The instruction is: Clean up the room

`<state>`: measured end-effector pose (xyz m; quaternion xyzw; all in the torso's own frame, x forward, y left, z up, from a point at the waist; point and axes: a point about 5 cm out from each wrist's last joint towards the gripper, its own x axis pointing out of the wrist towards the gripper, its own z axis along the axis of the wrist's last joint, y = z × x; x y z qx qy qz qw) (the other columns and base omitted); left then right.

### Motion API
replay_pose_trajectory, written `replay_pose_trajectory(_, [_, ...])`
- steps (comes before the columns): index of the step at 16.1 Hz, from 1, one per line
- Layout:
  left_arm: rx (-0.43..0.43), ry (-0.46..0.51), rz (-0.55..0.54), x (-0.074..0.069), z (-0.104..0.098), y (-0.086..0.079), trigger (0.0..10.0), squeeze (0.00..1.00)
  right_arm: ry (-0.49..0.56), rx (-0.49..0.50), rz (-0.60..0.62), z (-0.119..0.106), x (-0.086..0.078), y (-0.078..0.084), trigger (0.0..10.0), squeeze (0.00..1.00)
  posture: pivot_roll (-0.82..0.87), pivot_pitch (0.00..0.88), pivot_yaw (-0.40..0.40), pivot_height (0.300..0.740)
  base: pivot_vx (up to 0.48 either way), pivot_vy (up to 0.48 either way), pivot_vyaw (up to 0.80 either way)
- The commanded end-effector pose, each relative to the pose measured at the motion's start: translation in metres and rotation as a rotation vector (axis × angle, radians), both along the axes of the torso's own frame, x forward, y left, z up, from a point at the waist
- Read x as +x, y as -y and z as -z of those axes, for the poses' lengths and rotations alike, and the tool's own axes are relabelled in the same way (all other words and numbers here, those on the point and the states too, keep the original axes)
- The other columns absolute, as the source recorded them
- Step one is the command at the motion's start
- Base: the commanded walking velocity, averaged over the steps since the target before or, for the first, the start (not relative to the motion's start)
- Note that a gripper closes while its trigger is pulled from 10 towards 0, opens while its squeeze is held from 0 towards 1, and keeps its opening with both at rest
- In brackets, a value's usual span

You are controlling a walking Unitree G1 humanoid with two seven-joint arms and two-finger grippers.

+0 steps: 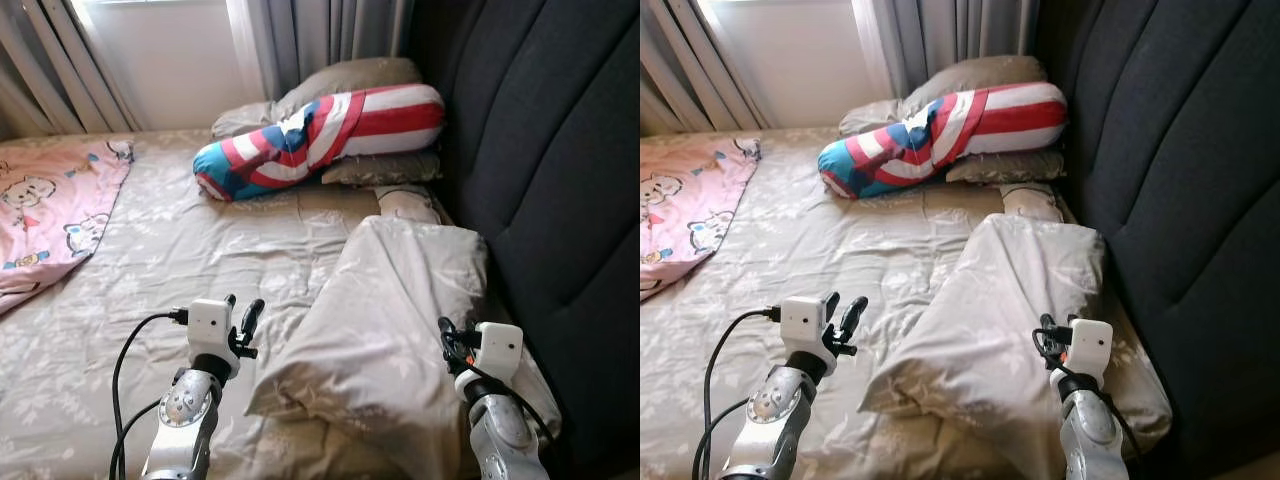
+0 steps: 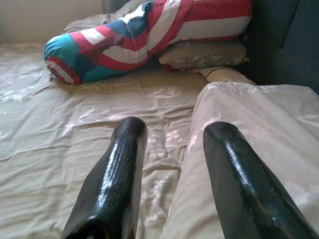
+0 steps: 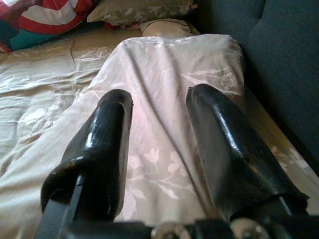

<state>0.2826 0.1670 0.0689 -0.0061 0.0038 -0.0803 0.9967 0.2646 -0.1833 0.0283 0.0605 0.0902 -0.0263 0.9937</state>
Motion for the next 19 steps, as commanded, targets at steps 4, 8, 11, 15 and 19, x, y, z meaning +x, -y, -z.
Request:
replay_pose_trajectory(4, [-0.002,-0.004,0.004,0.0,-0.0017,-0.0009,10.0,0.0,-0.002,0.0,0.004,0.0002,-0.0009,0.0005,10.0,0.0,-0.1,0.039,-0.01,0.67,0.0,0.0,0.0])
replay_pose_trajectory(8, [-0.004,-0.009,0.009,0.0001,-0.0014,-0.0001,10.0,0.0,-0.006,0.002,0.001,0.0015,-0.0012,-0.0004,10.0,0.0,-0.1,0.039,-0.01,0.67,0.0,0.0,0.0])
replay_pose_trajectory(11, [-0.008,-0.01,0.012,-0.0001,-0.0013,0.0006,10.0,0.0,-0.008,0.002,0.002,0.0019,-0.0013,-0.0003,10.0,0.0,-0.1,0.038,-0.009,0.67,0.0,0.0,0.0])
replay_pose_trajectory(15, [-0.011,-0.011,0.028,-0.0004,-0.0011,0.0035,10.0,0.0,-0.01,0.001,-0.002,0.0024,-0.001,-0.0007,10.0,0.0,-0.1,0.029,-0.008,0.67,0.0,0.0,0.0])
replay_pose_trajectory(19, [-0.011,-0.015,0.034,-0.0007,-0.0006,0.0041,10.0,0.0,-0.025,0.011,-0.006,0.0038,0.0004,-0.0024,10.0,0.0,-0.1,0.023,-0.005,0.66,0.0,0.0,0.0])
